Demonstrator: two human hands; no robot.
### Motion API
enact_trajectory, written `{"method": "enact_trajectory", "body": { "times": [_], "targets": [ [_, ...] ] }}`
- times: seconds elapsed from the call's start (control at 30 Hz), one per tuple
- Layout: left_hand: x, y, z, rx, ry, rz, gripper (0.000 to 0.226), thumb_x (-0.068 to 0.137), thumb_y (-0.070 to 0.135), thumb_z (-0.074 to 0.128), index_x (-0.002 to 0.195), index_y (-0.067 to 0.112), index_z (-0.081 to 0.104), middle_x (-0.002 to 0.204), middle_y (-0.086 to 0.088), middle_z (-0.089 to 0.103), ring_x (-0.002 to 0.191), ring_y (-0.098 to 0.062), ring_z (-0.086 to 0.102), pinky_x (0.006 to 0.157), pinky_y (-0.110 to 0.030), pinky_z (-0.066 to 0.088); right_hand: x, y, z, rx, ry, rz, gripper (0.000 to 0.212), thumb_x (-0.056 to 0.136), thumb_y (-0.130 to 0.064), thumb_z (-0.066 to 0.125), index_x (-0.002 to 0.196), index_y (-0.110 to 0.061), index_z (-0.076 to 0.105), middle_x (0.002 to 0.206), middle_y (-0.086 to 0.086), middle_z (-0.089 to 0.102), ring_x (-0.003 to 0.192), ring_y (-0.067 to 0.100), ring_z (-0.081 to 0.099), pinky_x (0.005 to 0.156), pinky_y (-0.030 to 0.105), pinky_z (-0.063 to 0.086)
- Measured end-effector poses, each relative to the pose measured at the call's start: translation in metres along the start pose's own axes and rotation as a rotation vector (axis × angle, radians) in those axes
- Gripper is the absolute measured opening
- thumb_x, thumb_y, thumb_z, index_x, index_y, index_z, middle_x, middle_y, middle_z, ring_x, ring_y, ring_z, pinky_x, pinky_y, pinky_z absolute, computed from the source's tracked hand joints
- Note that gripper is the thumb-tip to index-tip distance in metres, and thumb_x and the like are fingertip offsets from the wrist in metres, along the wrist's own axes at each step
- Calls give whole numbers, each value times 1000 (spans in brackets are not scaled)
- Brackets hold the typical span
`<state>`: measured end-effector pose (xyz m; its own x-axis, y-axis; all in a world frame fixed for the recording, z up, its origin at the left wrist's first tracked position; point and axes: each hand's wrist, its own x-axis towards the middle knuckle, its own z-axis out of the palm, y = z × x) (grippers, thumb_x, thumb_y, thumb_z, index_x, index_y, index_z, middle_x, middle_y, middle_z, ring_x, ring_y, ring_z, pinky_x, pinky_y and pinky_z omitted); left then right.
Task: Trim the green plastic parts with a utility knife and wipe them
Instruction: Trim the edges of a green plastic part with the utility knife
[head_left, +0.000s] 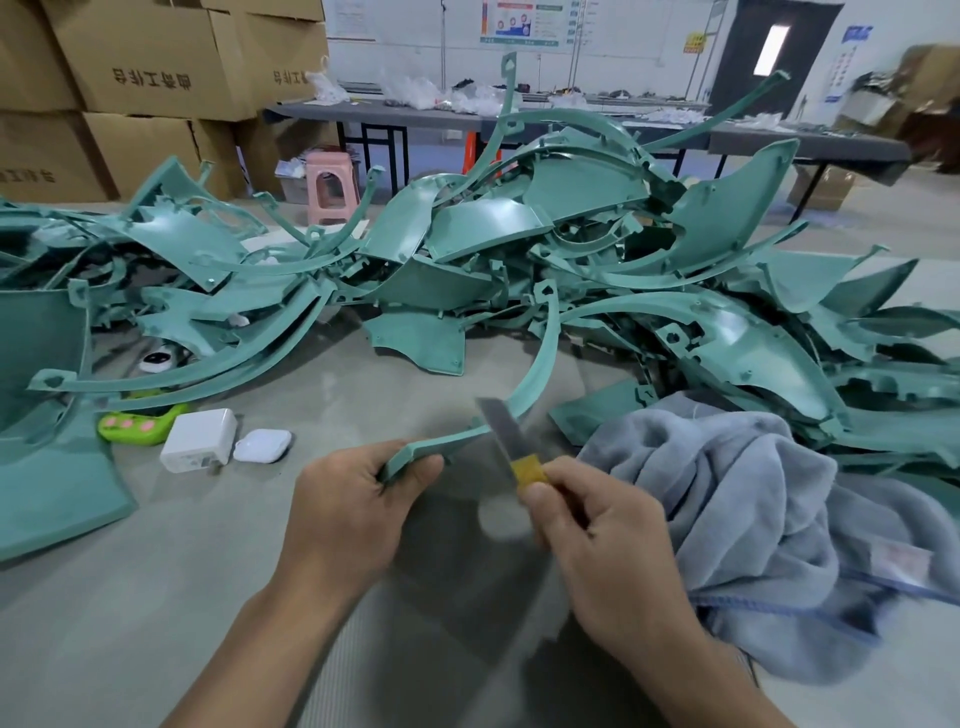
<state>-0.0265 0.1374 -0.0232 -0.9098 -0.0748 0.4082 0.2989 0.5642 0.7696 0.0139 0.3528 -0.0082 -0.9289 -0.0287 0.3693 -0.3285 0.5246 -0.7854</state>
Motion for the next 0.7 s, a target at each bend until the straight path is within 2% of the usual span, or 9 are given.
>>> {"method": "enact_trajectory", "body": {
  "times": [0.07, 0.17, 0.23, 0.3, 0.37, 0.43, 0.5, 0.6, 0.7],
  "targets": [
    [0, 1, -1, -5, -12, 3, 23, 87, 50, 73, 106, 60, 64, 74, 7, 75, 73, -20, 69, 66, -45, 56, 1, 1, 5, -80, -31, -20, 24, 98, -44, 54, 81, -28, 59, 68, -7, 57, 59, 8, 50, 53, 17, 37],
    [0, 2, -1, 2, -14, 5, 23, 82, 57, 66, 105, 62, 63, 74, 12, 74, 74, -16, 70, 66, -41, 54, 12, 8, 0, -186, 102, 84, 30, 101, -37, 56, 74, -23, 58, 73, -11, 61, 59, 7, 51, 53, 18, 38],
    [2, 3, -1, -12, -1, -20, 22, 80, 58, 65, 102, 61, 64, 74, 12, 74, 73, -14, 70, 65, -41, 55, 15, 9, -5, -167, 184, 114, 33, 101, -31, 58, 70, -20, 56, 70, -9, 60, 55, 7, 49, 51, 17, 37],
    [3, 3, -2, -20, 31, -30, 21, 78, 59, 65, 98, 62, 65, 71, 14, 73, 69, -11, 67, 63, -39, 56, 10, 3, -3, -138, 183, 29, 31, 101, -30, 60, 72, -21, 55, 66, -6, 57, 53, 7, 46, 50, 15, 34],
    [3, 6, -2, -102, 97, -78, 19, 73, 62, 66, 88, 51, 72, 67, 11, 70, 59, -9, 62, 54, -36, 53, 1, -7, 3, -129, 150, -83, 26, 100, -36, 58, 77, -24, 55, 64, -7, 52, 54, 6, 44, 51, 12, 31],
    [0, 10, 0, -267, 159, -155, 15, 72, 57, 72, 78, 44, 75, 67, 13, 71, 56, -1, 63, 46, -23, 51, -4, -13, 5, -129, 144, -131, 25, 98, -43, 53, 79, -27, 52, 64, -9, 50, 54, 7, 43, 51, 11, 30],
    [-1, 15, 1, -384, 150, -178, 3, 76, 48, 78, 78, 45, 77, 71, 16, 74, 62, 4, 67, 48, -14, 49, -4, -14, 3, -126, 169, -121, 27, 97, -44, 53, 78, -25, 53, 63, -8, 49, 54, 9, 43, 50, 14, 32],
    [-2, 23, 0, -587, 88, -212, 9, 77, 41, 79, 86, 43, 80, 87, 9, 79, 78, -8, 76, 59, -17, 55, -2, -8, -4, -128, 197, -56, 29, 99, -37, 59, 74, -23, 55, 60, -5, 50, 56, 14, 46, 52, 19, 35],
    [0, 27, -3, -812, 9, -279, 22, 75, 34, 84, 97, 29, 82, 100, -4, 80, 89, -22, 77, 67, -25, 59, 0, -8, -7, -121, 239, -42, 29, 97, -39, 57, 69, -34, 50, 57, -10, 48, 52, 9, 43, 50, 16, 32]
  ]
}}
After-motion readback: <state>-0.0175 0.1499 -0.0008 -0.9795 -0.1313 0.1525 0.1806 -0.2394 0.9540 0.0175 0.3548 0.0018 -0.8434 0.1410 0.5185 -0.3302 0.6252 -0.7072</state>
